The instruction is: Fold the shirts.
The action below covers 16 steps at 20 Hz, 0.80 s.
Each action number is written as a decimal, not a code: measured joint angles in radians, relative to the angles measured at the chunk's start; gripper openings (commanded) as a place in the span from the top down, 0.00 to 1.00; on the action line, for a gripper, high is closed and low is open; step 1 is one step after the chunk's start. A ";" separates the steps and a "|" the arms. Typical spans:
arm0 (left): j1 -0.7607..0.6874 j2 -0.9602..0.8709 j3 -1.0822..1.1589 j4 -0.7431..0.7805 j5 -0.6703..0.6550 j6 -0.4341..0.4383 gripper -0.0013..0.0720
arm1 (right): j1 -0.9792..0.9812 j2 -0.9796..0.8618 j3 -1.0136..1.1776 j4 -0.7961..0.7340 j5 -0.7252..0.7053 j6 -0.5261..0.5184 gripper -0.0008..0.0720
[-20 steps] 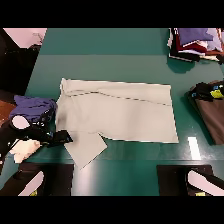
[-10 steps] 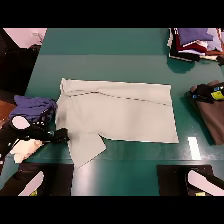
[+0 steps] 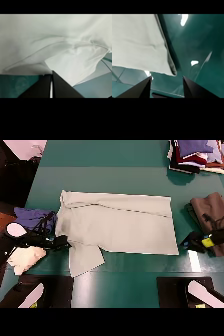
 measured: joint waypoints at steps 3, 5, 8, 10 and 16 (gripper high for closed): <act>0.000 0.000 0.006 -0.004 0.003 0.008 0.95 | 0.030 -0.021 -0.083 0.006 -0.043 -0.009 0.40; 0.000 0.000 0.007 -0.005 0.004 0.014 0.95 | 0.068 -0.028 -0.106 0.017 -0.050 -0.011 0.59; 0.000 0.000 0.008 -0.006 0.005 0.019 0.95 | 0.119 -0.034 -0.109 -0.005 -0.084 -0.015 0.91; 0.000 0.000 0.008 -0.006 0.003 0.019 0.95 | 0.140 -0.035 -0.095 -0.006 -0.098 -0.017 0.97; 0.000 0.000 0.008 -0.005 -0.014 0.027 0.95 | 0.156 0.039 -0.058 -0.039 -0.096 -0.014 0.97</act>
